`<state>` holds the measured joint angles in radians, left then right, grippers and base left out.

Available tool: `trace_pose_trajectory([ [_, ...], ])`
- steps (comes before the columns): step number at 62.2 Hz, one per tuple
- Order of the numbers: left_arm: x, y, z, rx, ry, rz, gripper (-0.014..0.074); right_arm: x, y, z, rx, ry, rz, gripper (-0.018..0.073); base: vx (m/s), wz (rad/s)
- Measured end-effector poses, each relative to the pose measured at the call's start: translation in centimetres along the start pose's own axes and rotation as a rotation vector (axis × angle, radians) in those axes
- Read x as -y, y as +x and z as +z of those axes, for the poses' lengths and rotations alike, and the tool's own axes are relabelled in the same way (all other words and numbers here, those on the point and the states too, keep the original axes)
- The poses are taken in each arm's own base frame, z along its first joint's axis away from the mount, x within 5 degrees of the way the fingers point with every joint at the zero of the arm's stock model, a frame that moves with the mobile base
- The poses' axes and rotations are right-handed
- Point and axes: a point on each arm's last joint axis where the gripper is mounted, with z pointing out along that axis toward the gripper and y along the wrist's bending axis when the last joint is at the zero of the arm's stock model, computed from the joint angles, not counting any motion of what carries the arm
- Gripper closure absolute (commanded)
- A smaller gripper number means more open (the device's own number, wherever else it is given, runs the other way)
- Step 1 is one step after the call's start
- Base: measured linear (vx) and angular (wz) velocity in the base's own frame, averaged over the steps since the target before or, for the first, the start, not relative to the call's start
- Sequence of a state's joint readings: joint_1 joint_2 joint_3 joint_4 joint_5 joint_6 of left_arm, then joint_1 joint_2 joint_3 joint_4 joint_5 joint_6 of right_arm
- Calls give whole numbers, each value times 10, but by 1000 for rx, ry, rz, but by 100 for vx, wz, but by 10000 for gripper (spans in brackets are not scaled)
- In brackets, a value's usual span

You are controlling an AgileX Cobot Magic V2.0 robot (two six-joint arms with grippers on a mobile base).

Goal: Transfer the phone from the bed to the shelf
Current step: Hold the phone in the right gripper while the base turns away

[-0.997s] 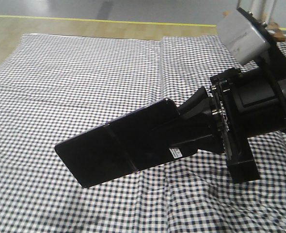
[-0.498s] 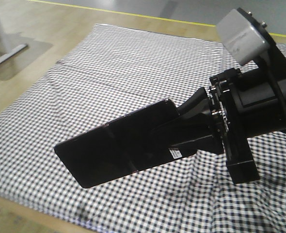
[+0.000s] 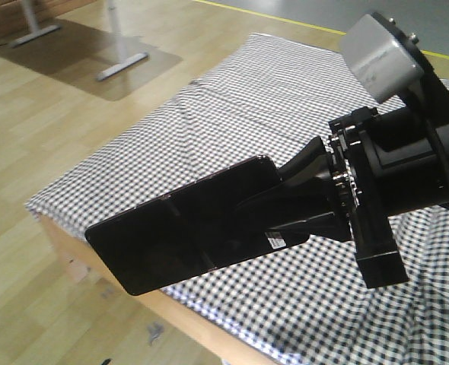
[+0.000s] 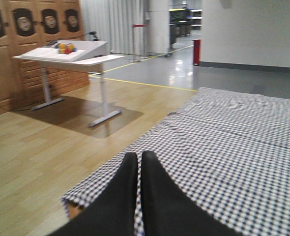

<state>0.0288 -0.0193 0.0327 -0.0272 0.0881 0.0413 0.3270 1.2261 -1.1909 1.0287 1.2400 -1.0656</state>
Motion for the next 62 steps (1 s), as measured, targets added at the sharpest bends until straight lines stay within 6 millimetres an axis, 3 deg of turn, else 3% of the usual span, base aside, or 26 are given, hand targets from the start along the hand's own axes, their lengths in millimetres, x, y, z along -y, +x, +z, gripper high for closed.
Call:
trace_pose_trajectory([
  [62,0,0,0,0,0,0,595,0,0,0,0,0,0,561,-16,62],
])
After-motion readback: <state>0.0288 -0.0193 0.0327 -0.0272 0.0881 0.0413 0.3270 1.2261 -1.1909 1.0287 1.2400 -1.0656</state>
